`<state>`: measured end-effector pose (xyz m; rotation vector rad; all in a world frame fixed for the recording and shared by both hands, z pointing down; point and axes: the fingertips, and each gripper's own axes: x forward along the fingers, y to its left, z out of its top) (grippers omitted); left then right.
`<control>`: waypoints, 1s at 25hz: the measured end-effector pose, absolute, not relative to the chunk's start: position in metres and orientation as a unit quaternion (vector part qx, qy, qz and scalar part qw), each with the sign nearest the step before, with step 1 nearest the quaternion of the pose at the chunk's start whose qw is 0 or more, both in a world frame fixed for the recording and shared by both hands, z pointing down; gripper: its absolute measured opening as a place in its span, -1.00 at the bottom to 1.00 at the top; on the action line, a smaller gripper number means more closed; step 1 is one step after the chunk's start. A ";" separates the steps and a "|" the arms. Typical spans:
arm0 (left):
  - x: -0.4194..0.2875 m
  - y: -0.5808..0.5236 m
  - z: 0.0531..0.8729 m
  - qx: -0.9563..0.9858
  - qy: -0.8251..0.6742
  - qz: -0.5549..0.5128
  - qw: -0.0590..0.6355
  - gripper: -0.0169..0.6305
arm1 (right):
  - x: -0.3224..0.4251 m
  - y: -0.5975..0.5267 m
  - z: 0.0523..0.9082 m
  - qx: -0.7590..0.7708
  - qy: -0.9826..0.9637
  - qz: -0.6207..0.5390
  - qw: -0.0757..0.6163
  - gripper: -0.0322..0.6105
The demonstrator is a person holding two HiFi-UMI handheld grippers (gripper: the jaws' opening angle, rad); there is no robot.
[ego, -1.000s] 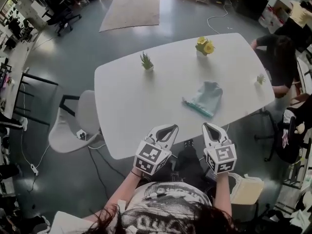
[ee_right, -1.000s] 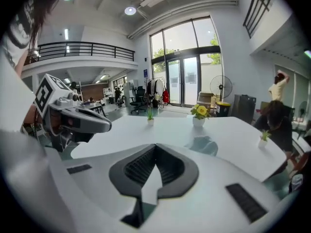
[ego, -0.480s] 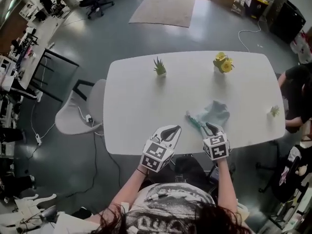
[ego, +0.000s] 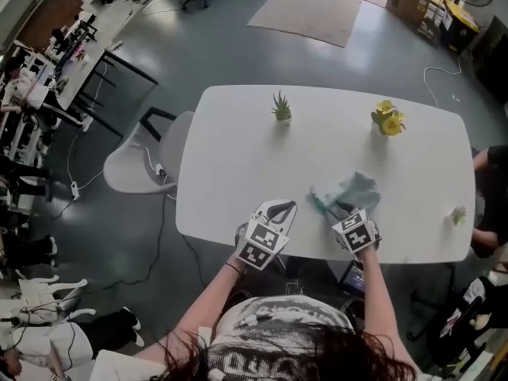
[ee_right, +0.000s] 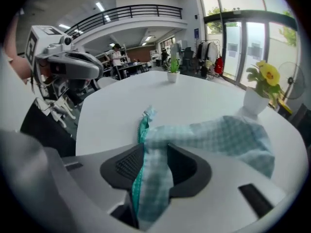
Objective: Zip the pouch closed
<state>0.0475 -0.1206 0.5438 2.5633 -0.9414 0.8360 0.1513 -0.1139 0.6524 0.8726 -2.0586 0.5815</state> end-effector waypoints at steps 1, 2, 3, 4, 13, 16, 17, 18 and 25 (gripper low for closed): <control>0.045 -0.124 0.548 0.888 -0.323 0.298 0.138 -0.91 | 0.148 -0.117 0.652 0.323 -0.824 0.218 0.411 -0.43; 0.043 -0.128 0.551 0.887 -0.319 0.303 0.138 -0.91 | 0.145 -0.119 0.652 0.300 -0.832 0.206 0.419 -0.43; 0.042 -0.131 0.555 0.887 -0.316 0.306 0.140 -0.91 | 0.143 -0.122 0.652 0.278 -0.839 0.194 0.427 -0.43; 0.041 -0.133 0.559 0.887 -0.312 0.309 0.142 -0.91 | 0.141 -0.123 0.653 0.257 -0.844 0.185 0.433 -0.43; 0.039 -0.143 0.607 0.889 -0.225 0.391 0.079 -0.91 | 0.133 -0.126 0.652 0.135 -0.864 0.176 0.452 -0.43; 0.048 -0.142 0.619 0.891 -0.177 0.414 0.053 -0.70 | 0.133 -0.126 0.652 0.112 -0.867 0.175 0.454 -0.43; 0.051 -0.142 0.623 0.892 -0.163 0.420 0.049 -0.48 | 0.132 -0.127 0.652 0.105 -0.868 0.172 0.454 -0.43; 0.054 -0.142 0.626 0.892 -0.152 0.424 0.044 -0.45 | 0.132 -0.127 0.651 0.098 -0.868 0.169 0.456 -0.43; 0.070 -0.141 0.638 0.888 -0.049 0.456 0.006 -0.45 | 0.132 -0.127 0.653 0.063 -0.866 0.162 0.469 -0.44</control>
